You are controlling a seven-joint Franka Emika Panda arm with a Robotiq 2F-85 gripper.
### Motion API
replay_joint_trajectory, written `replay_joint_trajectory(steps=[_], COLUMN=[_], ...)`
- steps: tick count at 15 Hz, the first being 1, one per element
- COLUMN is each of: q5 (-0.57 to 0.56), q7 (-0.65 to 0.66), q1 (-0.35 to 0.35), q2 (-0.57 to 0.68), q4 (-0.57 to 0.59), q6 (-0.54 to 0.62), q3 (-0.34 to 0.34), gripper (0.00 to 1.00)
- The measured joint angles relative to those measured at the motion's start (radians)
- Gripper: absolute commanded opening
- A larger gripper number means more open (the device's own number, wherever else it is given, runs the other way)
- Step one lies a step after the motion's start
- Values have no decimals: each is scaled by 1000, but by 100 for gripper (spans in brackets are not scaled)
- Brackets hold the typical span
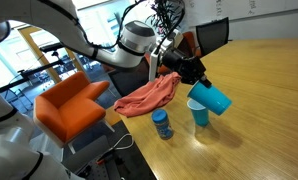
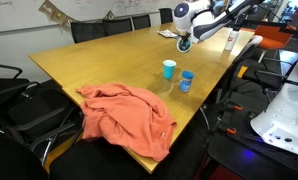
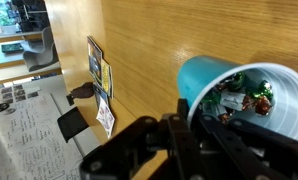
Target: Pour the contents of the left cup into the right cup
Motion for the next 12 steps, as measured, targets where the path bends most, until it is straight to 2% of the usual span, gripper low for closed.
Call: replay_joint_trajectory(steps=[6, 12], q5=[-91, -150], q7=[191, 322], q1=[11, 38], q2=[81, 131], q4=[-2, 11], q6=[-32, -139], q3=[25, 46], gripper=[1, 1])
